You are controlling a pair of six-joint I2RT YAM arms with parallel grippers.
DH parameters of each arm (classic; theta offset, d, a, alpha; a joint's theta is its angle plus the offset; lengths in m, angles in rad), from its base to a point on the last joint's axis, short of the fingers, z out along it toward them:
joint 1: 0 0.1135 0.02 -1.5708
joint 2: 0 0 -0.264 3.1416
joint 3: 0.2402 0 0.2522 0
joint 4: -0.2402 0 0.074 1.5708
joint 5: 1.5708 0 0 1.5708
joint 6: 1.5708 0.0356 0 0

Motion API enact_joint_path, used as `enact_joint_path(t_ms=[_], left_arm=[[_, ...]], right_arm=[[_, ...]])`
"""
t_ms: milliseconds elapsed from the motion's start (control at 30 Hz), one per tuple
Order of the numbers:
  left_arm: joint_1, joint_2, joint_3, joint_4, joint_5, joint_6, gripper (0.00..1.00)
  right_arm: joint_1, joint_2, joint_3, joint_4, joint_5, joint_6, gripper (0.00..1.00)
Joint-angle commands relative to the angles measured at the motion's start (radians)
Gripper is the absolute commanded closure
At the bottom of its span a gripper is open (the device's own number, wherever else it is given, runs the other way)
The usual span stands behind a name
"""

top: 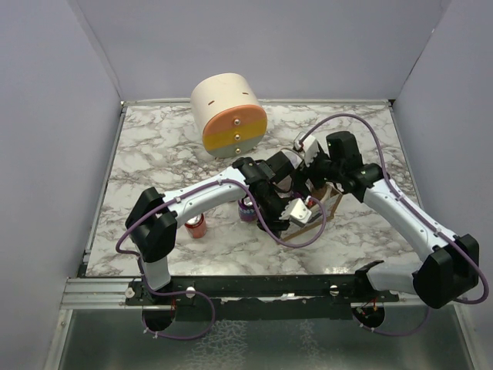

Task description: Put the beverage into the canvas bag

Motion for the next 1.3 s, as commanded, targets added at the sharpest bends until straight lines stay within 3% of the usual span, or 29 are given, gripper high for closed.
enact_joint_path(t_ms=[0,600,1033,1267], left_arm=[[-0.006,-0.026,0.034,0.005,-0.015,-0.021,0.49],[0.028,-0.137,0.128,-0.046,-0.103,-0.047,0.32],[0.302,-0.362,-0.043,0.099,-0.124,-0.220,0.29],[0.422,-0.449,-0.196,0.197,-0.122,-0.297,0.10]], right_arm=[[-0.001,-0.035,0.073,-0.061,-0.054,-0.015,0.16],[-0.104,-0.121,0.149,-0.104,-0.169,-0.045,0.16],[-0.174,-0.134,0.177,-0.112,-0.239,-0.026,0.16],[-0.197,-0.139,0.162,-0.114,-0.229,-0.025,0.15]])
